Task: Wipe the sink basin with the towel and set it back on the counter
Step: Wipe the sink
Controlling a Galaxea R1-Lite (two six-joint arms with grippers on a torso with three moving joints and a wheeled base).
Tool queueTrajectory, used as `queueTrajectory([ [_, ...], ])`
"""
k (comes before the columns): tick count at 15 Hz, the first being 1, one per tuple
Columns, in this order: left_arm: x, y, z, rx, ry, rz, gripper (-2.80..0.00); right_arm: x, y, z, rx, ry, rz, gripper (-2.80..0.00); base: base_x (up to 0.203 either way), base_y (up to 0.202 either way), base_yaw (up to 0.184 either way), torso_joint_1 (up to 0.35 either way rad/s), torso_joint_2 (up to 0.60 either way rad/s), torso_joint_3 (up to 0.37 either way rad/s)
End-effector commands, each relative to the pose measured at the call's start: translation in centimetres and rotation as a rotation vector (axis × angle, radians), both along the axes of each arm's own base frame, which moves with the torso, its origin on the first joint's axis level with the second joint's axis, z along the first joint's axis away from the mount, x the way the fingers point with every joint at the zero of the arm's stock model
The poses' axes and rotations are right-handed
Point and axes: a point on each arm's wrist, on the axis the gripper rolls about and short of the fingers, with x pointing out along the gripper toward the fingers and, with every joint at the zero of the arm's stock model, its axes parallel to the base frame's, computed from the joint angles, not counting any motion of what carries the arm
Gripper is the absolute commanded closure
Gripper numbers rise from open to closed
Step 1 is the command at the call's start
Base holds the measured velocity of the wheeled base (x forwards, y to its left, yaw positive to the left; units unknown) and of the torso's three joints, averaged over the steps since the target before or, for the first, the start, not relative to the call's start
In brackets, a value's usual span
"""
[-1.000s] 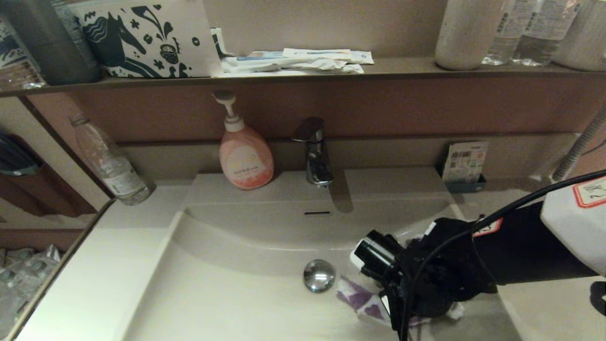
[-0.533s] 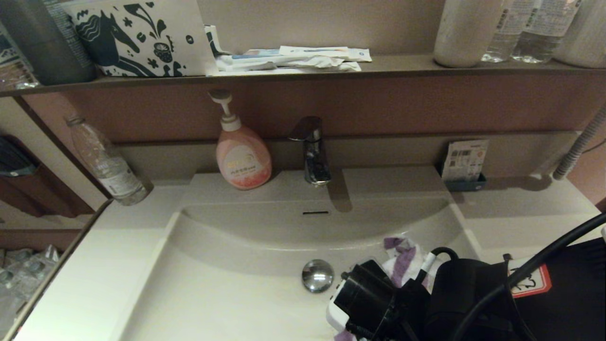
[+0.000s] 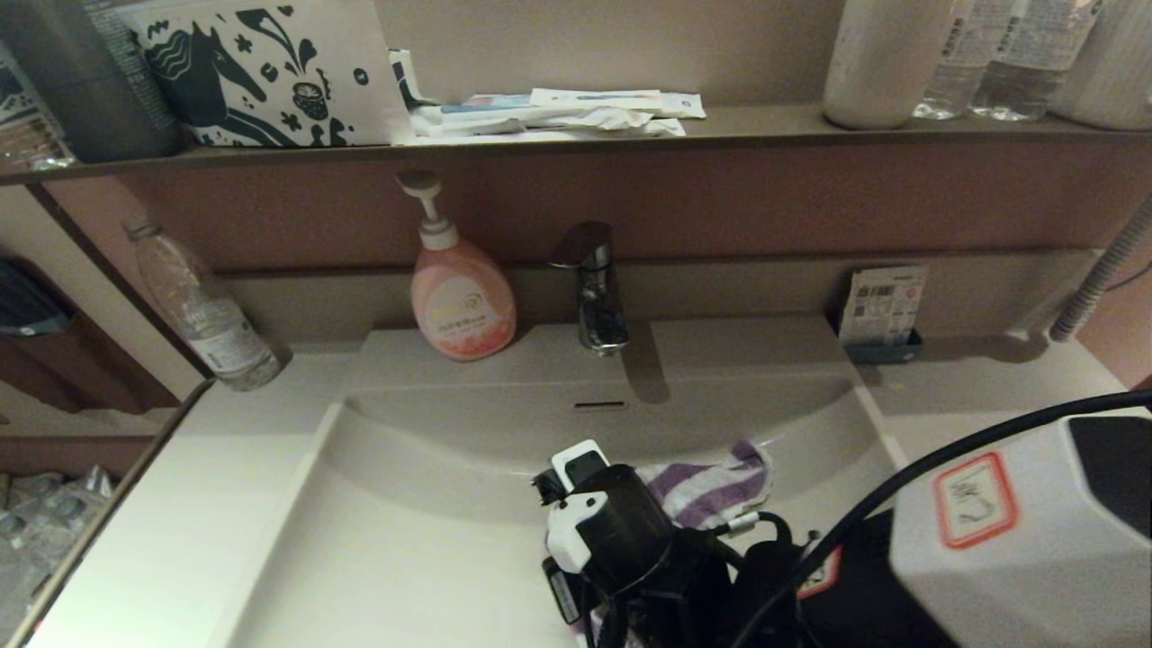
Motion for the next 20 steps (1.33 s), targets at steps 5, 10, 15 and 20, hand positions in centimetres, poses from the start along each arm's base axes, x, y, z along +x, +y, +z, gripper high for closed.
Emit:
queueTrajectory([
  [5,0.0,0.0,0.0,-0.001,0.000,0.000,0.00,4.7,4.1,-1.1,0.155,-0.561,0.059,0.00,0.000,0.000,0.000,0.000,0.00,0.000],
  [10,0.0,0.0,0.0,-0.001,0.000,0.000,0.00,6.1,2.3,0.3,0.119,-0.608,0.008,0.00,0.000,0.000,0.000,0.000,0.00,0.000],
  [15,0.0,0.0,0.0,-0.001,0.000,0.000,0.00,7.4,-0.7,-0.2,0.028,-0.600,-0.034,0.00,0.000,0.000,0.000,0.000,0.00,0.000],
  [20,0.0,0.0,0.0,-0.001,0.000,0.001,0.00,8.0,-4.4,0.6,0.006,-0.597,-0.106,0.00,0.000,0.000,0.000,0.000,0.00,0.000],
])
